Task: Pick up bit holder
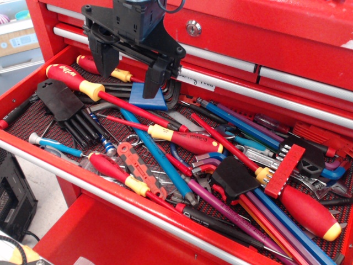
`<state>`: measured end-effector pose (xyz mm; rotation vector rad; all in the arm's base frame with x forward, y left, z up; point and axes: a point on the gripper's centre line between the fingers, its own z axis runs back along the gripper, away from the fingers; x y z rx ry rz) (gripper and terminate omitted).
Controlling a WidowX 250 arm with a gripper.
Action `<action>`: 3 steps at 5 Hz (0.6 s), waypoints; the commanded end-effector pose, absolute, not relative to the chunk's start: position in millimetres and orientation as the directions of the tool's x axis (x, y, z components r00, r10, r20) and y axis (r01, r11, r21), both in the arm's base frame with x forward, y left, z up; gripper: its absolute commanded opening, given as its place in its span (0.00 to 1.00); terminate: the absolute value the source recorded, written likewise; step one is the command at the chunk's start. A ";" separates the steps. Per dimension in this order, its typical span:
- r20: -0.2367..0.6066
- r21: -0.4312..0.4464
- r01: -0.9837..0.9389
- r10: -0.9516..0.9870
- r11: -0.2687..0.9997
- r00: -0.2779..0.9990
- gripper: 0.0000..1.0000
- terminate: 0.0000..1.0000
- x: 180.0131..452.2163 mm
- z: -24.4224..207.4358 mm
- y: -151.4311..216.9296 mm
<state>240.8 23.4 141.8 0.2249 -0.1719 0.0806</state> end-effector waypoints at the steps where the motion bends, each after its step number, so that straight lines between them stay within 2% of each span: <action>1: 0.178 0.215 -0.099 0.060 0.972 0.982 1.00 0.00 240.8 141.8 23.4; 3: 0.191 0.179 -0.110 0.075 0.978 0.979 1.00 0.00 266.6 156.3 -61.7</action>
